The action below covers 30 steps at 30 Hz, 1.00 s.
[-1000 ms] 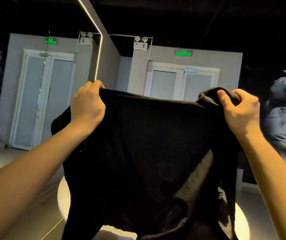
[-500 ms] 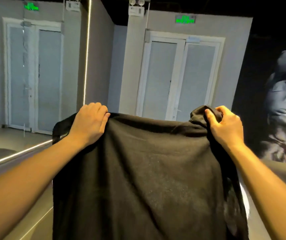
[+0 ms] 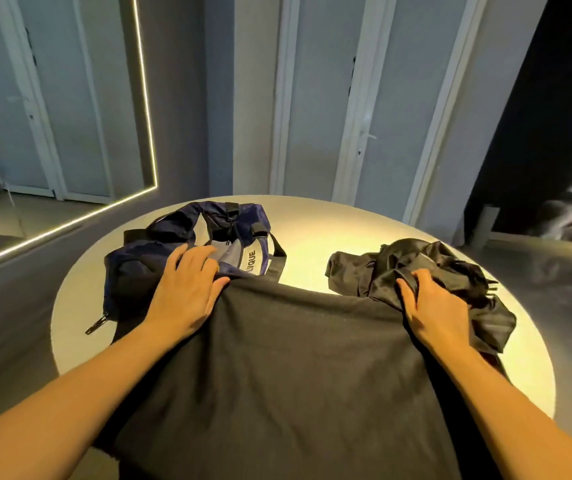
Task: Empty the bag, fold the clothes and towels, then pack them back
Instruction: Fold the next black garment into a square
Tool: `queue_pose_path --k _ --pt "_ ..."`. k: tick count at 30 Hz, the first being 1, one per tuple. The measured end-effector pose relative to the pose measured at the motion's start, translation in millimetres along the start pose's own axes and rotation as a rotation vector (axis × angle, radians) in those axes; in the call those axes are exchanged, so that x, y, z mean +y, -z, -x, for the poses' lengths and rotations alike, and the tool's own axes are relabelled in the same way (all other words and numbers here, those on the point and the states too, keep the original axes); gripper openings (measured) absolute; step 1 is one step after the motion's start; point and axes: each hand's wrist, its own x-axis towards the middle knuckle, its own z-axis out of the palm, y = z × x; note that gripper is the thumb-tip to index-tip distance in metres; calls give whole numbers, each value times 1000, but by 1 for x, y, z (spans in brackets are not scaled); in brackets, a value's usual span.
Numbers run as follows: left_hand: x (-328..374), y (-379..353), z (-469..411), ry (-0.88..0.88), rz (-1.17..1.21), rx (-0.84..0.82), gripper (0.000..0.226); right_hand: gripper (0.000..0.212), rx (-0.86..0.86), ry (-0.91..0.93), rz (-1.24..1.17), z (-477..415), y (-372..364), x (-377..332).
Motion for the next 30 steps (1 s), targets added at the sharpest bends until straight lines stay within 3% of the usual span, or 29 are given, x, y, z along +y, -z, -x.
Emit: queue_pose_path --k 5,10,17,22,27,30 --pt "-5 -45 -8 14 93 -8 45 34 -146 44 20 -5 -49 14" --pt "-17 -74 -40 48 102 3 50 41 -148 67 33 -43 -83 16" --pt "-32 -106 -73 56 17 -32 52 33 -158 135 36 -95 -121 14" --pt "-34 -100 -67 39 1 -47 52 36 -180 142 48 -93 -120 10" --pt "-44 -76 -37 -42 -27 -123 74 41 -190 176 18 -72 -109 7" --pt "-55 -58 -12 15 -59 -92 79 39 -213 198 17 -65 -105 3"
